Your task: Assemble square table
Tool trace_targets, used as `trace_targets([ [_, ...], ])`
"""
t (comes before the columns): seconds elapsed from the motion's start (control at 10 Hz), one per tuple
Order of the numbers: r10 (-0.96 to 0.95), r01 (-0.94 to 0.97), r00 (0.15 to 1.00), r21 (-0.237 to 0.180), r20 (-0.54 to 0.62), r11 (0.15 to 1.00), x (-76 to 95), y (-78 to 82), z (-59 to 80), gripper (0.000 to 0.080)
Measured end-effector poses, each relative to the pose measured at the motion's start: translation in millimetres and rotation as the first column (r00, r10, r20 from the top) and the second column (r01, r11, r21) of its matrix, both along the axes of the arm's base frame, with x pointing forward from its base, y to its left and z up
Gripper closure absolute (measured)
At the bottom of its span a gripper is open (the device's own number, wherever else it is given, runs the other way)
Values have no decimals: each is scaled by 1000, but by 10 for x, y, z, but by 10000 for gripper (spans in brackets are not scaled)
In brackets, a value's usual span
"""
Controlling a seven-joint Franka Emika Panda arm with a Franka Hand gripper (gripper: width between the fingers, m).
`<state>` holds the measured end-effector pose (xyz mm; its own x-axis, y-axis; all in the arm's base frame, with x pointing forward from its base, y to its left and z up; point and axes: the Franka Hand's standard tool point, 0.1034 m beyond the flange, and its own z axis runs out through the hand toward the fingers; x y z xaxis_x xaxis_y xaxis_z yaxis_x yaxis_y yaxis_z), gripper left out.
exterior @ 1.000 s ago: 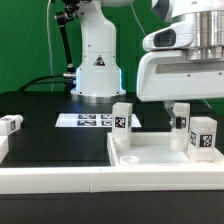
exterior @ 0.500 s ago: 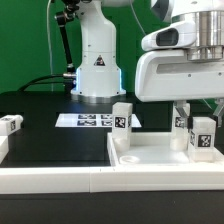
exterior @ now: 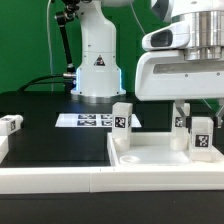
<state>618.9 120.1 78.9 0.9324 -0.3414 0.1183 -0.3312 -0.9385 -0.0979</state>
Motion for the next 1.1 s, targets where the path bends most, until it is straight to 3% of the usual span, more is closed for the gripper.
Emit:
trace_targets([
  [0.5,-422,423,906,56,-34,904,-10,28,-4,509],
  [0.8,-664,669,743,85,-82,738,-28,70,-7,509],
  [1.1,-792,801,599,87,-122,592,-39,88,-6,509],
])
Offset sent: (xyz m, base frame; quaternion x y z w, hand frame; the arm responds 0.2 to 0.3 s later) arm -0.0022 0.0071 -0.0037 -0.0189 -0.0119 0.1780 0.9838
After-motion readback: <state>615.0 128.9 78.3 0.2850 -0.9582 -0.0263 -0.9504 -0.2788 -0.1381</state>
